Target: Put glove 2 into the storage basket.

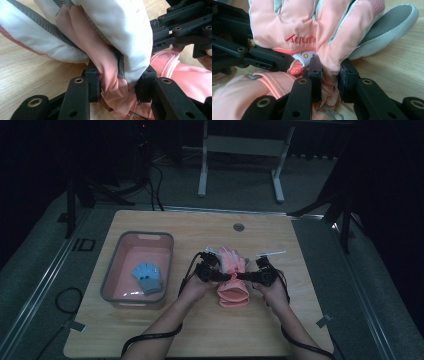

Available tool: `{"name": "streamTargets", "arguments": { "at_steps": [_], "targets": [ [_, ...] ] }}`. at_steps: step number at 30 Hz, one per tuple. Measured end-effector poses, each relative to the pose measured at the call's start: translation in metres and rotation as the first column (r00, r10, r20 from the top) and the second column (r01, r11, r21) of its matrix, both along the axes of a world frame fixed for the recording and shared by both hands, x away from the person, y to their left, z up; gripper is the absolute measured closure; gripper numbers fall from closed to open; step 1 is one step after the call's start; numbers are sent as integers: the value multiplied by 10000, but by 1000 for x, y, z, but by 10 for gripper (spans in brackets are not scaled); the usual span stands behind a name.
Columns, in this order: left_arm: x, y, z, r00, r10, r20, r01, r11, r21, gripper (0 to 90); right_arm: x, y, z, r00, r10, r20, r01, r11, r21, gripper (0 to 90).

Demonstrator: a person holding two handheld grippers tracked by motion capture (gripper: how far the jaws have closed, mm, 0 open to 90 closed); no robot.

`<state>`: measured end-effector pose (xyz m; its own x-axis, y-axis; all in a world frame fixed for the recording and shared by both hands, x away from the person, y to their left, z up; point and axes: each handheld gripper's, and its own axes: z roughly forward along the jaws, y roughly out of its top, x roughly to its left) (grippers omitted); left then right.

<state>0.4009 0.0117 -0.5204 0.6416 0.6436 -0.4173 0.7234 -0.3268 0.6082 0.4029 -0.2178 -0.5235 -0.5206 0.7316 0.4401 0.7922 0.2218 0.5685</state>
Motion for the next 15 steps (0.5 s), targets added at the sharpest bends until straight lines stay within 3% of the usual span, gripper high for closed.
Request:
{"name": "streamTargets", "arguments": {
  "at_steps": [4,15],
  "targets": [
    [-4,2,14,9996,10,287,-16,9998,196,634,-5,6,13,9993,-9,374,18,9997,-244,750],
    [-11,26,57,9973,-93,727,73,9996,268,633,-11,23,49,9960,186,874,-206,9996,216,750]
  ]
}}
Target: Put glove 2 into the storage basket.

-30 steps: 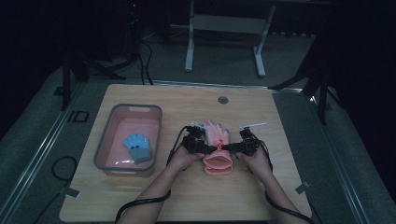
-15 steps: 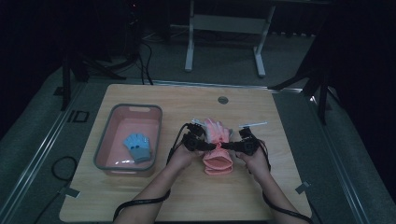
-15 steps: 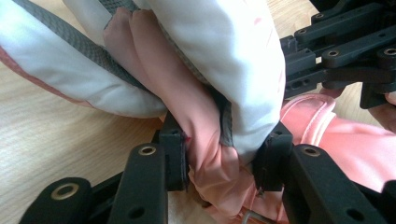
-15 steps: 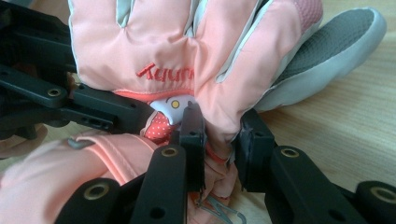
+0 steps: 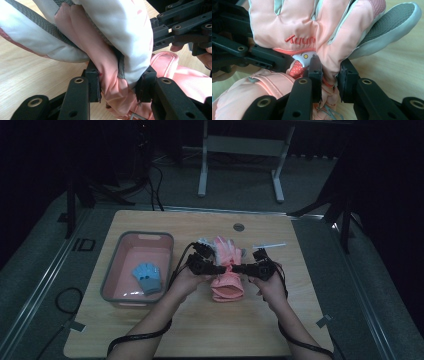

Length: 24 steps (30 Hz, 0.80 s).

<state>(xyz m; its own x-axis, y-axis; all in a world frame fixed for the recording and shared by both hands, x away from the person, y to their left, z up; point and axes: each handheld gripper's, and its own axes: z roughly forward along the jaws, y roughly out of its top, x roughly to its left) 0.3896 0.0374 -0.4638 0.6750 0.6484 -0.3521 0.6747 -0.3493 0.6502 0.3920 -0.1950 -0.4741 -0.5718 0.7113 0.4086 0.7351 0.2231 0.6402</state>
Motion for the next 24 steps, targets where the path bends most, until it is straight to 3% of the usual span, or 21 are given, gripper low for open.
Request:
{"name": "streamTargets", "arguments": {
  "at_steps": [4,12,24],
  "targets": [
    [-4,8,13,9995,170,253,-173,9998,126,634,-1,11,13,9996,32,282,-29,10000,-93,751],
    [-6,32,36,9988,318,371,-324,9994,157,634,-1,34,36,9977,322,593,-320,9995,-38,752],
    [-6,80,62,9966,651,512,-673,9969,411,633,8,81,57,9948,666,766,-680,9976,149,751]
  ]
}}
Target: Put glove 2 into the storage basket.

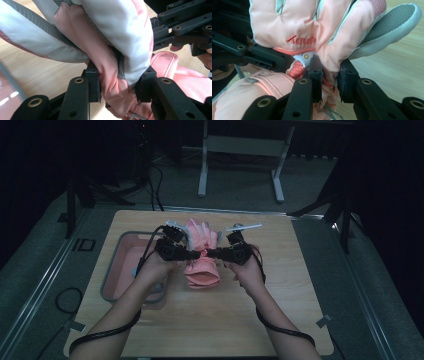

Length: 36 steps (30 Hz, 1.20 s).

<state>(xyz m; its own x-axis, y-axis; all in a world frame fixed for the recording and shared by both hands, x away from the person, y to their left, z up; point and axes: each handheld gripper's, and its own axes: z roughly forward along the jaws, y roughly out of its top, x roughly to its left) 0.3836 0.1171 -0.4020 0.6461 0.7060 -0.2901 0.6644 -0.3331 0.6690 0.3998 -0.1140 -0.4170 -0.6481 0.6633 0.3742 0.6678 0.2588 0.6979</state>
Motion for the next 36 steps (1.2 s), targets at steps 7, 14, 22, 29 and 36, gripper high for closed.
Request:
{"name": "streamTargets", "arguments": {
  "at_steps": [7,14,22,29,36],
  "targets": [
    [-2,34,8,9997,251,-68,-251,9997,65,633,3,34,8,9997,251,76,-251,9997,-50,751],
    [-6,71,17,9983,587,-33,-585,9978,297,633,6,73,12,9983,585,61,-586,9982,98,751],
    [-8,120,16,9961,857,-201,-849,9957,364,632,8,124,10,9966,828,55,-829,9963,206,752],
    [-9,150,1,9913,1269,-346,-1251,9908,509,632,13,161,-5,9944,1041,-161,-1040,9945,102,752],
    [-6,167,-32,9845,1483,-941,-1431,9879,597,632,16,185,-35,9932,1022,-559,-1035,9944,-210,752]
  ]
}}
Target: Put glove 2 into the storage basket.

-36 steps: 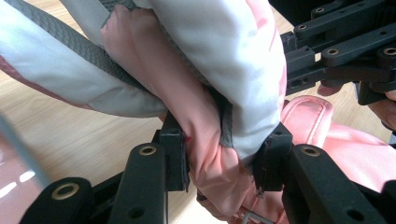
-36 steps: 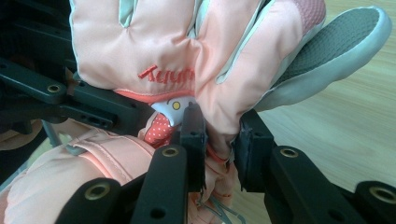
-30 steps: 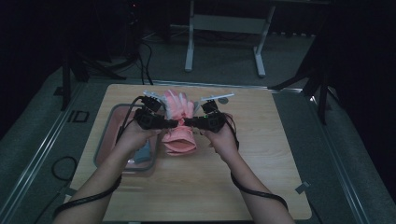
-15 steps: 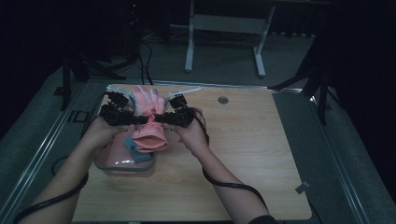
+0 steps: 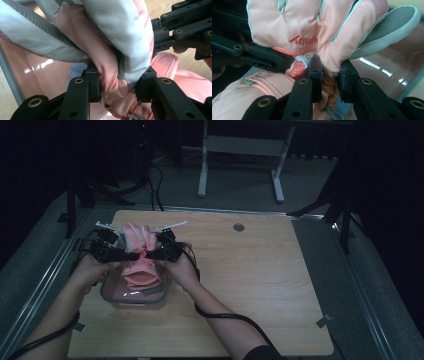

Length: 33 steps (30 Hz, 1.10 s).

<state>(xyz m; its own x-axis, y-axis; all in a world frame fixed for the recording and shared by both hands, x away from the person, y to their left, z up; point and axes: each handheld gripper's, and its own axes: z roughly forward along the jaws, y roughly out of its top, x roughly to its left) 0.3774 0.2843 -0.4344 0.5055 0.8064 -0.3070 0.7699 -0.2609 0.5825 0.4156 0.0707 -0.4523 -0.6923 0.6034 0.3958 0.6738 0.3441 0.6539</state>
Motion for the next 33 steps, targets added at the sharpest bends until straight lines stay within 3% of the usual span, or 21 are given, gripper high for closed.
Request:
{"name": "streamTargets", "arguments": {
  "at_steps": [5,12,19,22,27,31,33],
  "targets": [
    [-2,0,-21,9994,31,-341,-36,9999,-137,630,-2,4,-19,9996,46,-281,-58,9991,-409,752],
    [-6,-3,-41,9970,51,-773,-63,9999,-146,621,-6,5,-32,9980,297,-561,-362,9924,-1173,746],
    [-4,-6,-50,9935,267,-1111,-281,9995,-113,611,-5,7,-38,9970,478,-613,-580,9825,-1770,715],
    [-2,-6,-51,9890,483,-1399,-498,9987,-69,579,-4,7,-40,9971,467,-599,-566,9829,-1754,690],
    [-6,-4,-48,9909,789,-1090,-772,9968,197,495,-4,6,-35,9985,484,-260,-523,9823,-1796,572],
    [-7,-8,-45,9939,978,-512,-950,9940,542,434,-4,-3,-25,9968,566,565,-501,9925,-1117,405],
    [-8,-12,-42,9941,1071,-174,-1054,9914,773,376,-5,-9,-20,9950,577,817,-500,9944,-936,373]
  ]
}}
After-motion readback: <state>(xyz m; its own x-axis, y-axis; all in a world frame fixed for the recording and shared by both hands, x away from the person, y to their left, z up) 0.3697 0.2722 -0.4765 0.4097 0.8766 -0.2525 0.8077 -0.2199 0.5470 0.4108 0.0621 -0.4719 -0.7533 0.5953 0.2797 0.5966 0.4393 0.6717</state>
